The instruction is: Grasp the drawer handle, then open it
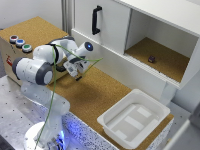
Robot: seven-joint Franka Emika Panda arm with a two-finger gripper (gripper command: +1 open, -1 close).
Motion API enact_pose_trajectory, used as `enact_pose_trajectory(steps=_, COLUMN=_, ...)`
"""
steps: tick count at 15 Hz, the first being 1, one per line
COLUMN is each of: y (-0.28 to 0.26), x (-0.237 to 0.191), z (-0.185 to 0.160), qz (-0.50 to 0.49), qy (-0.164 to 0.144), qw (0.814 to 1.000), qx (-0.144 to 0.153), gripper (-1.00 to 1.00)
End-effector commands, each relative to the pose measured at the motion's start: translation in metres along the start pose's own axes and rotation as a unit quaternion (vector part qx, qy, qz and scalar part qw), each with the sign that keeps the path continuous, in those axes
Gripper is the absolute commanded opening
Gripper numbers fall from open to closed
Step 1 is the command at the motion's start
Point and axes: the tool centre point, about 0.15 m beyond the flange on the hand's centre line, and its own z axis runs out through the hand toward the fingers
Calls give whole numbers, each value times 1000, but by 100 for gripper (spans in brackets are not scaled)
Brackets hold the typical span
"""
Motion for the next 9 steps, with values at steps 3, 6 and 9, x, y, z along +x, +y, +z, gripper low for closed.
enact_pose_trajectory(steps=3, y=2, x=-1, z=-46, qz=-36, qy=-14, qw=999, qx=-16, gripper=100)
enact_pose_trajectory(steps=6, y=-17, x=-11, z=-75, qz=-40, qy=0, qw=998, qx=-54, gripper=100)
enact_pose_trajectory(steps=9, y=-47, x=-20, z=-120, qz=-60, qy=44, qw=993, qx=-90, gripper=100)
